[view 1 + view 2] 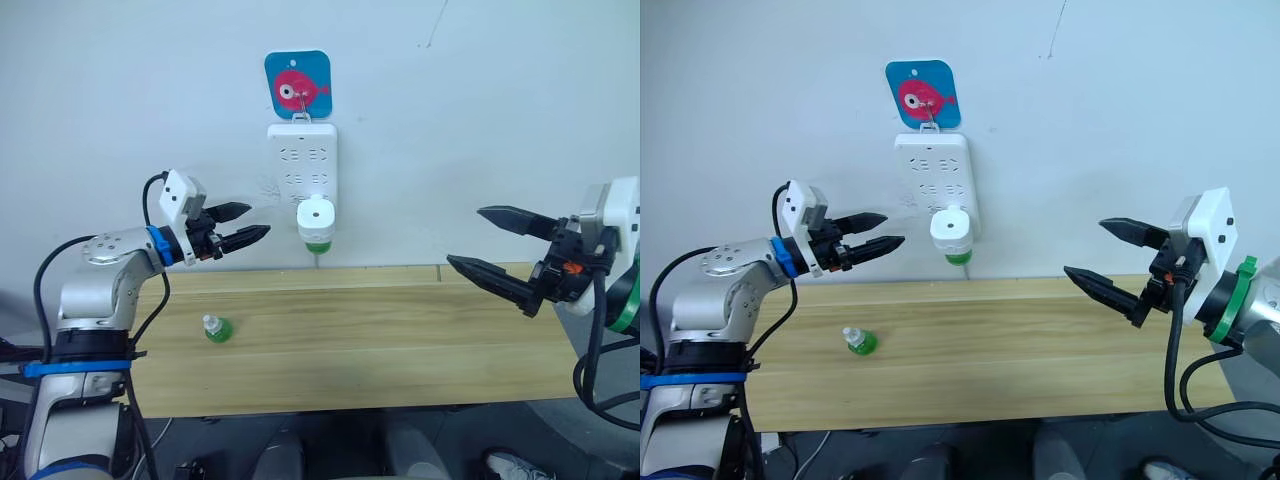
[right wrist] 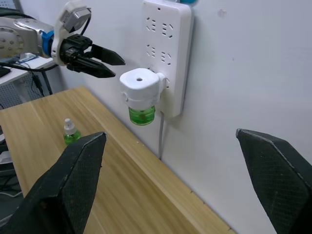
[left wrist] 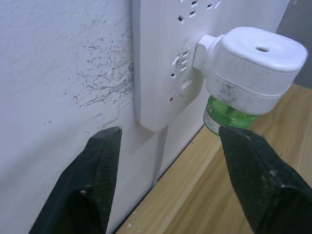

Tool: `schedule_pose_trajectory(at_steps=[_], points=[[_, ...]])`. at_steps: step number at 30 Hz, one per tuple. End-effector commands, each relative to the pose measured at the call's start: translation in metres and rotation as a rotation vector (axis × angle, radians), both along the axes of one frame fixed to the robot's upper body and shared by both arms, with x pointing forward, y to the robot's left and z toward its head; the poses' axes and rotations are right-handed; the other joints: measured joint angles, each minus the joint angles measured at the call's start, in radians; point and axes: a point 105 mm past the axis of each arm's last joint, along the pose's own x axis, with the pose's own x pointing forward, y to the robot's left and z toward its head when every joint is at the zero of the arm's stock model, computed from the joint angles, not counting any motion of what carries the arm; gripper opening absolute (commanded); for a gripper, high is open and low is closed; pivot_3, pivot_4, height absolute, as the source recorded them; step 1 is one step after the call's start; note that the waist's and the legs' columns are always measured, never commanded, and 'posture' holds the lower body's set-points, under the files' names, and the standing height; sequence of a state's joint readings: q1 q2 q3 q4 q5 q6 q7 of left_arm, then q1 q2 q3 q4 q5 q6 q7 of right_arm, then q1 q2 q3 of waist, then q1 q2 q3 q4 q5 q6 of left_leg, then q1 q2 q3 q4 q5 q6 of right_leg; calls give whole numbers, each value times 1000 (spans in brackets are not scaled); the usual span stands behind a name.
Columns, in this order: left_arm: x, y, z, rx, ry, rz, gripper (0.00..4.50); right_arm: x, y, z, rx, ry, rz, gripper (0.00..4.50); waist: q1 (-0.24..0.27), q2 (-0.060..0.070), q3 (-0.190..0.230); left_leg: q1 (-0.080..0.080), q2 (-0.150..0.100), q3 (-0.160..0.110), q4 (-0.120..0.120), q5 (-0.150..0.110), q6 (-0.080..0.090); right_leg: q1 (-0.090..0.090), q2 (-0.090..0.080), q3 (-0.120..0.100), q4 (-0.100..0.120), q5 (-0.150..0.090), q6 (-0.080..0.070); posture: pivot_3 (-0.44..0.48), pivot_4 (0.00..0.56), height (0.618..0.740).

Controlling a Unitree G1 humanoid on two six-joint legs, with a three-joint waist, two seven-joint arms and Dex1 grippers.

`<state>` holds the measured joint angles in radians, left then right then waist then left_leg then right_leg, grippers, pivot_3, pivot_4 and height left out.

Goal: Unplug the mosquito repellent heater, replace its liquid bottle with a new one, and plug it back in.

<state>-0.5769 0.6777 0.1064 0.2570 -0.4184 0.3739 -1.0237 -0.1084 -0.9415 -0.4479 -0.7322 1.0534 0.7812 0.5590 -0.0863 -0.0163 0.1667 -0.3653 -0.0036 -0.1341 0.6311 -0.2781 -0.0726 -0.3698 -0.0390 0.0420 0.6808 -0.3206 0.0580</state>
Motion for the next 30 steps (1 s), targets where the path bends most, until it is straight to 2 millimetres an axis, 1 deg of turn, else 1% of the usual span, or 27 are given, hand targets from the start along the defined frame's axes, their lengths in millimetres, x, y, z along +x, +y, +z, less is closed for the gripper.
schedule_pose_trajectory(at_steps=[1,9,12,14,18,21,26,30], points=[[9,-4,10,2,-62,-6,3453,-5,6,8,6,-47,16,4500,0,0,1,0,0,0,0,0,0,0,0,0,0,0,0,-169,171,734],[30,-22,10,-5,-97,-34,3453,-5,8,8,14,-53,10,4500,-4,-2,4,0,0,0,1,0,0,0,0,0,0,0,0,-193,175,734],[34,-24,12,-10,-103,-39,3453,-5,8,6,16,-49,7,4500,-5,-2,5,-1,0,0,1,0,0,0,0,0,0,0,0,-198,175,734],[36,-28,12,-11,-104,-60,3453,-5,9,6,21,-50,4,4500,-5,-3,6,-1,0,-1,1,0,0,0,0,-1,0,0,0,-200,175,734],[37,-41,15,-14,-94,-127,3453,-5,9,6,25,-51,3,4500,-2,-3,11,-2,-1,-2,6,0,0,1,0,-1,1,2,3,-206,179,734],[36,-50,21,-9,-98,-179,3453,-5,10,7,25,-52,3,4500,-7,-2,18,-8,-2,-1,14,0,0,-1,0,0,1,5,7,-212,182,734],[40,-53,27,-4,-128,-175,3453,-6,10,6,27,-48,-2,4500,-15,-2,19,-13,-2,-3,14,0,0,-5,0,-1,0,6,7,-216,184,734],[30,-63,24,-12,-100,-248,3453,-7,10,5,30,-44,-2,4500,-15,-2,20,-13,-2,-4,15,0,0,-5,0,-1,0,6,7,-216,184,734]])
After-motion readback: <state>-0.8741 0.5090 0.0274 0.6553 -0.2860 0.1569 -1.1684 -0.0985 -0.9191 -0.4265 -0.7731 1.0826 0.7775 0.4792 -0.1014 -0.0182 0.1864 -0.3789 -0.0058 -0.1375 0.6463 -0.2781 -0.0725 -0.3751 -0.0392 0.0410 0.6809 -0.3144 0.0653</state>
